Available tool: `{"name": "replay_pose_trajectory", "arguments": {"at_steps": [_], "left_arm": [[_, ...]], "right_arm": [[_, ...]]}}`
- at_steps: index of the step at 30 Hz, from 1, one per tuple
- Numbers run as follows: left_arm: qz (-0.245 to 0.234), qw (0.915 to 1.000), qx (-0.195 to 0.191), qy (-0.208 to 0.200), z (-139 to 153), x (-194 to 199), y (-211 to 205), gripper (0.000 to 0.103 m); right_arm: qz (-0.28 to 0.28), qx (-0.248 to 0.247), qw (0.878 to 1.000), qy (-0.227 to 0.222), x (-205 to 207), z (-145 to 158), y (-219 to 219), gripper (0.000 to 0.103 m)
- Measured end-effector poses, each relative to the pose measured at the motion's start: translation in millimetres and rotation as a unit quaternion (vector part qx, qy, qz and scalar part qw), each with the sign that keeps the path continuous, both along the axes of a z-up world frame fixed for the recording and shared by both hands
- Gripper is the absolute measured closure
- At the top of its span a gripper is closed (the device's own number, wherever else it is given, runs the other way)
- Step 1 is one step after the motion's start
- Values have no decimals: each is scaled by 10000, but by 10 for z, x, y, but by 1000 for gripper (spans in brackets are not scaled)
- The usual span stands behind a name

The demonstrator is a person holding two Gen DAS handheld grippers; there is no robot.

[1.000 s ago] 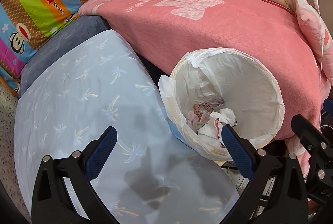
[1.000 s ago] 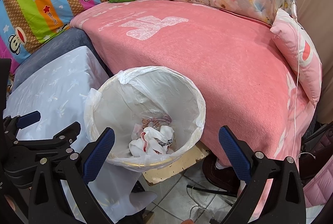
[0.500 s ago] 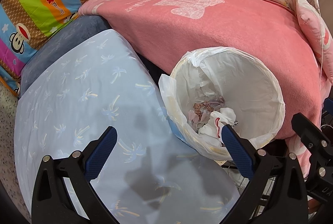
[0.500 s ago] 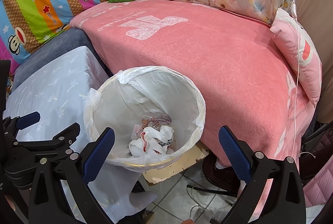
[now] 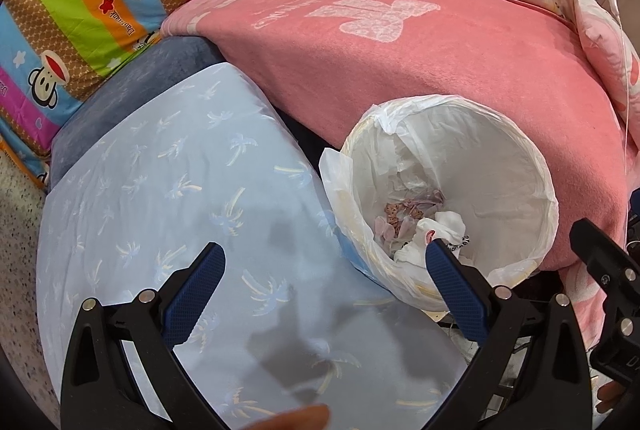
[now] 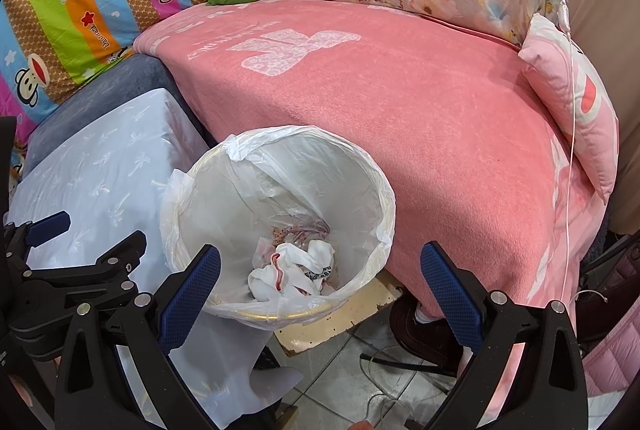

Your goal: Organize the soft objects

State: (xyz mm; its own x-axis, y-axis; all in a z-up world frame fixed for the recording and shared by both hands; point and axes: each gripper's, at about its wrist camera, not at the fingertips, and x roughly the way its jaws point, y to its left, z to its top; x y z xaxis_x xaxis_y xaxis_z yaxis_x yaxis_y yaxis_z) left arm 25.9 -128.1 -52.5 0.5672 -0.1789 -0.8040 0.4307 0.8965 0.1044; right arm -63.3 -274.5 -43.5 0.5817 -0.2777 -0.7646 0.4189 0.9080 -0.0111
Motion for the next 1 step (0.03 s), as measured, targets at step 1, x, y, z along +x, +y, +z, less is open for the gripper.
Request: {"name": "replay_pose_trajectory", "arguments": {"at_steps": [1], "left_arm": [[10,10000,-5,3,-2,5,5,7]], "right_arm": [[-11,2,10000,-3,-7,-5,2,6]]}}
